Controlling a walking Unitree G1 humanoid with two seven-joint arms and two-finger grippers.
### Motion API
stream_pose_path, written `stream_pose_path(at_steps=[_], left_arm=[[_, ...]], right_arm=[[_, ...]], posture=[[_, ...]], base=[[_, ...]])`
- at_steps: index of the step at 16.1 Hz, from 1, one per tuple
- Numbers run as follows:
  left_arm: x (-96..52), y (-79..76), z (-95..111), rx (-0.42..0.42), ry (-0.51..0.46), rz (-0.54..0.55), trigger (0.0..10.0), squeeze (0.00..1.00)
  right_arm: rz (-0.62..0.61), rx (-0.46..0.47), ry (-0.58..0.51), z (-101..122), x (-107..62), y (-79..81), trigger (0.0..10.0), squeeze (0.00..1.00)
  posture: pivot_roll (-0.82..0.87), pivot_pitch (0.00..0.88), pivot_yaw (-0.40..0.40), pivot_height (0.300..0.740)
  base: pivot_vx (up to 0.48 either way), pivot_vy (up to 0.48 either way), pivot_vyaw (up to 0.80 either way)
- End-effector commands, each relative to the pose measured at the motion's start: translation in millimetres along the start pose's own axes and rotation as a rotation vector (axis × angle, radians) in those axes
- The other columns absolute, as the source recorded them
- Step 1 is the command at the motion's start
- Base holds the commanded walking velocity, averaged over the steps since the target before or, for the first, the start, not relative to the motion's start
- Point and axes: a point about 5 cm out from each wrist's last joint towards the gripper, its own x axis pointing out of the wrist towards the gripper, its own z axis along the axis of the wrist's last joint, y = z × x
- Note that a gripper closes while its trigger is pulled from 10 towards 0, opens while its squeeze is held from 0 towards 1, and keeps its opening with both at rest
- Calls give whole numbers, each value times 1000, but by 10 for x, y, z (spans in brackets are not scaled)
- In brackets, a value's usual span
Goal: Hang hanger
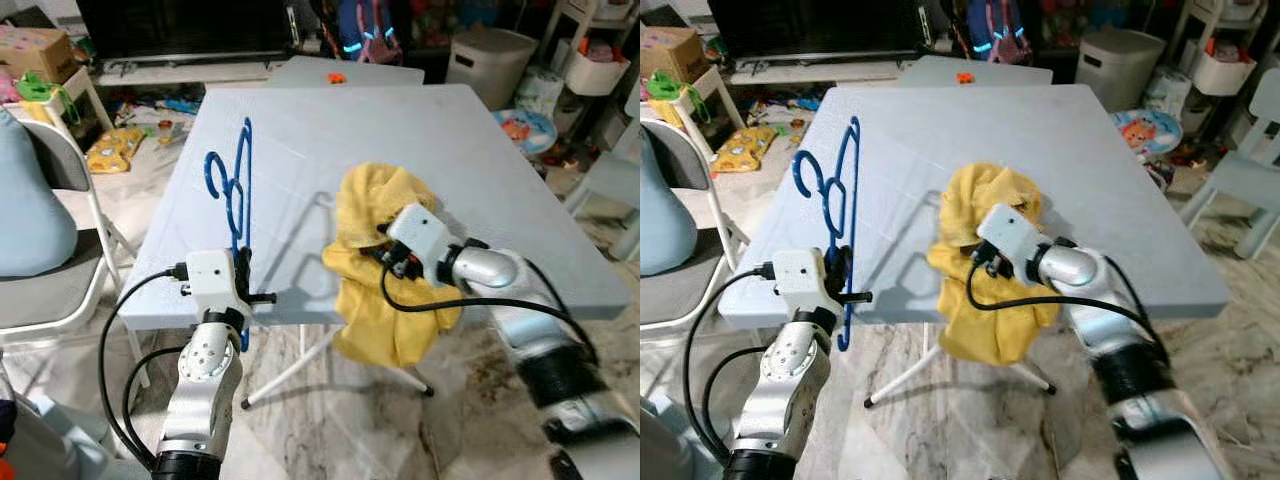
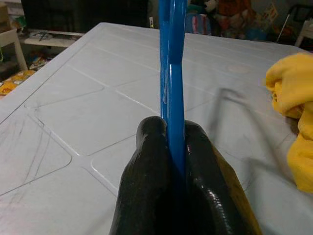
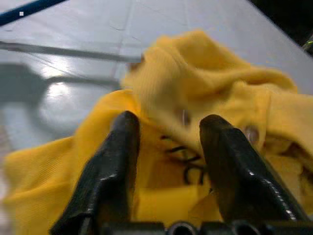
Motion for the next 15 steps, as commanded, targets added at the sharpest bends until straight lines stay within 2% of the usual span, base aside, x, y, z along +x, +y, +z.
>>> stream_pose_path(at_steps=[1,2,4,7,10,11,13,14,15], left_arm=[[-6,0,-106,-7,54,1,10000,0],[-4,3,-104,-9,54,2,10000,0],[2,-1,-127,-15,62,0,10000,0],[9,1,-130,-16,64,-2,10000,0],[10,-6,-138,-15,67,-7,10000,0],[10,-7,-140,-16,67,-8,10000,0],[10,-3,-140,-18,69,-9,10000,0],[10,-1,-141,-18,68,-8,10000,0],[10,2,-143,-17,68,-8,10000,0]], right_arm=[[37,20,13,-2,-71,9,10000,1000],[45,37,19,-15,-109,-1,10000,1000],[138,58,57,-65,-228,69,10000,1000],[159,56,90,-107,-309,124,10000,1000],[118,-1,140,-171,-290,198,10000,1000],[92,6,144,-185,-264,216,10000,1000],[38,-36,174,-259,-193,288,10000,949],[-4,-58,191,-297,-153,306,10000,824],[-43,-61,195,-314,-121,310,10000,608]], posture=[[-56,21,8,740],[-56,21,8,740],[-58,18,6,740],[-63,18,11,740],[-65,20,14,740],[-67,22,15,740],[-65,22,16,740],[-62,21,14,740],[-62,21,14,740]], base=[[0,0,0],[0,0,0],[0,0,0],[0,0,0],[0,0,0],[0,0,0],[0,0,0],[0,0,0],[0,0,0]])
